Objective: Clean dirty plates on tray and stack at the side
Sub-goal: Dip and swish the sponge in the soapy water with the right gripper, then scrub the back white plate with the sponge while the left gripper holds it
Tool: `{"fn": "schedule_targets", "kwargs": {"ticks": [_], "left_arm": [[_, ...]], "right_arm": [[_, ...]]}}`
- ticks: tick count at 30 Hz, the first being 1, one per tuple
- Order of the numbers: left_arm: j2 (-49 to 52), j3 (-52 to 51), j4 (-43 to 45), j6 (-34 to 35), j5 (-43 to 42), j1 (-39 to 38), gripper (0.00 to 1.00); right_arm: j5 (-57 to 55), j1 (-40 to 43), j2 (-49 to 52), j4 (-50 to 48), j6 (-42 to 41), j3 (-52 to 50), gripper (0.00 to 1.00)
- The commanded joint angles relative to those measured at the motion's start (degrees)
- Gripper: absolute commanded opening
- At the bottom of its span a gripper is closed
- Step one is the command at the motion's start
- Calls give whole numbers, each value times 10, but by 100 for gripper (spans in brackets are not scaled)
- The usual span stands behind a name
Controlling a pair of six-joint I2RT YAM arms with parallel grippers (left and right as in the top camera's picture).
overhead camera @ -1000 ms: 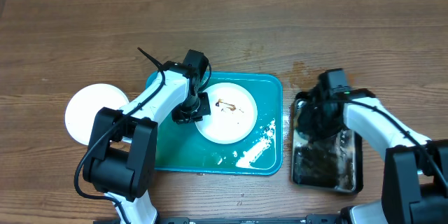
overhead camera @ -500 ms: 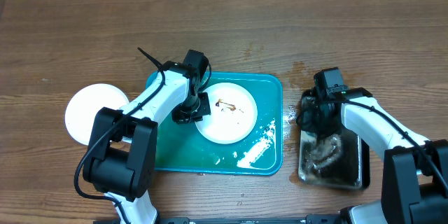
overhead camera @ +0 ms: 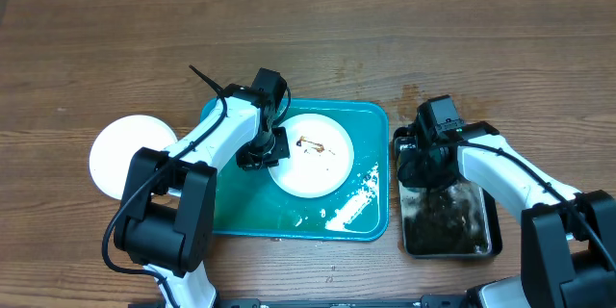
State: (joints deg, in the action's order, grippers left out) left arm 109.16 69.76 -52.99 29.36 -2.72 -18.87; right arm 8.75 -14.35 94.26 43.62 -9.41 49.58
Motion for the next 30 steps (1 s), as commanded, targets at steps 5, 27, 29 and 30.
{"fn": "schedule_targets", "kwargs": {"ticks": [5, 27, 29, 30], "left_arm": [[10, -6, -3, -11, 12, -3, 4], [10, -6, 33, -130, -64, -4, 4], [10, -6, 32, -131, -67, -4, 4], [10, -6, 31, -131, -73, -4, 4]], "right_arm": [[-12, 9, 13, 23, 7, 7, 4], [153, -41, 13, 114, 7, 216, 4], [188, -59, 13, 83, 3, 215, 4], [195, -71, 13, 66, -8, 215, 4]]}}
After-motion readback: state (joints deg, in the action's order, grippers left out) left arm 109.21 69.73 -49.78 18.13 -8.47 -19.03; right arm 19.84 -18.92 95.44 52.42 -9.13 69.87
